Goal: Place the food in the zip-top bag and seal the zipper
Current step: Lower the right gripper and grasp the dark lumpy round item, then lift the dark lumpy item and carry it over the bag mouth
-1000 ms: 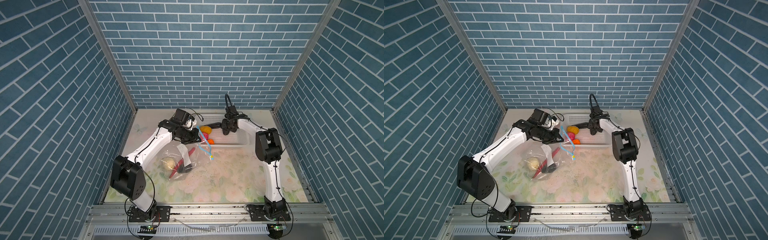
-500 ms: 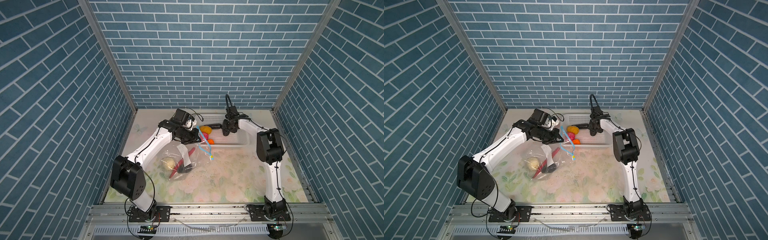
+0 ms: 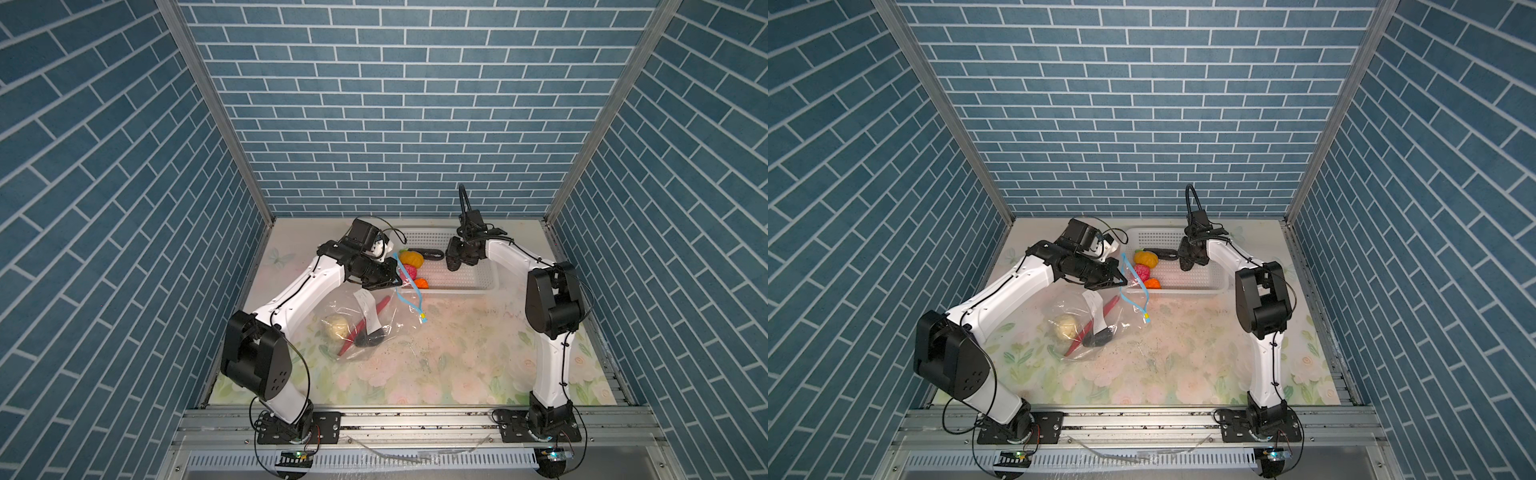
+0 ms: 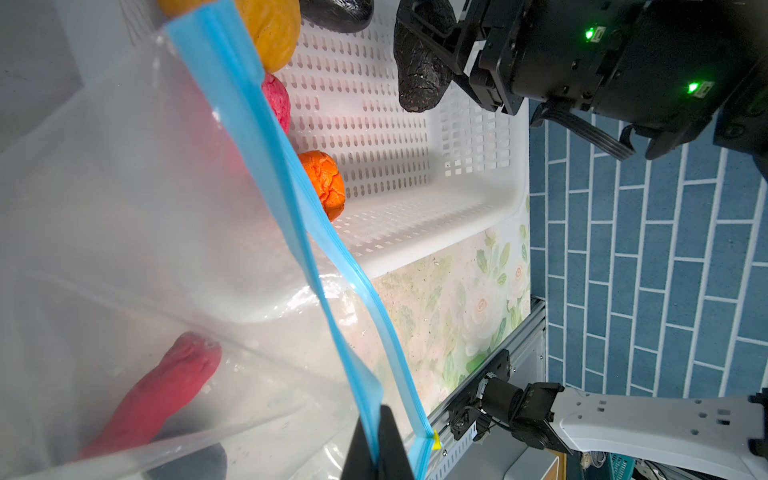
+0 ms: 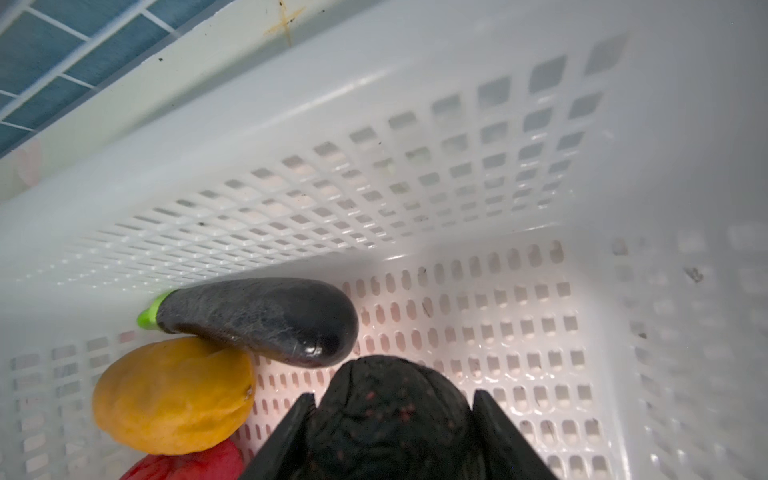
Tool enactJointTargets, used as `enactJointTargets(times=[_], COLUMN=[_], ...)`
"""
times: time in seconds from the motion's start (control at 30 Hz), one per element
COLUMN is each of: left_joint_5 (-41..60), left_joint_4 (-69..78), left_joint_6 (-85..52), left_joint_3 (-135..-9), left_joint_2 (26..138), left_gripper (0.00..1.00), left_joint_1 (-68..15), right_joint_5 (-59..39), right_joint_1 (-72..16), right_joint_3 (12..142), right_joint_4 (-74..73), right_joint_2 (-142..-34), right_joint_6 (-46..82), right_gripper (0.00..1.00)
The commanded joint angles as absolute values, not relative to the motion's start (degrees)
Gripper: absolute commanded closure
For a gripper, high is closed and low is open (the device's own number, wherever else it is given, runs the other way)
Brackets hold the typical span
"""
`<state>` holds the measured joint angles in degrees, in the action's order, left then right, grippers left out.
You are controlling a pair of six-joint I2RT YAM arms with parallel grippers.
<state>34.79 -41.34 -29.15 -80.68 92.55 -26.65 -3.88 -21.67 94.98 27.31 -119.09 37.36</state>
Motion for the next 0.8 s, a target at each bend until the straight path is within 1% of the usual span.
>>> enactJointTargets(times=[0.0, 0.2, 0.47, 0.77], left_joint_5=[34.54, 34.48, 34.45, 34.28], left_joint_4=[-40.89, -41.11, -41.45, -42.27], left_joint_6=[-28.97, -29.16, -29.18, -29.21], left_joint_3=[-79.98, -80.15, -80.42, -81.56], left_joint_2=[91.18, 90.83, 90.38, 89.91], left_gripper=[1.0, 1.0, 1.0, 1.0], left_joint_1=[-27.01, -26.98, -26.98, -27.03], right_joint_5=[-7.38, -11.29, -15.84, -16.0], right_joint_1=[-21.45, -21.95, -25.69, -32.23], right_joint_3=[92.22, 87.52, 81.56, 79.65], right_joint_4=[25.87, 24.3, 23.15, 25.4], right_joint_2=[-113.11, -106.63, -98.86, -93.57], right_joint_6=[40.47, 42.07, 42.42, 40.67], right_gripper=[0.51, 0.51, 0.51, 0.51])
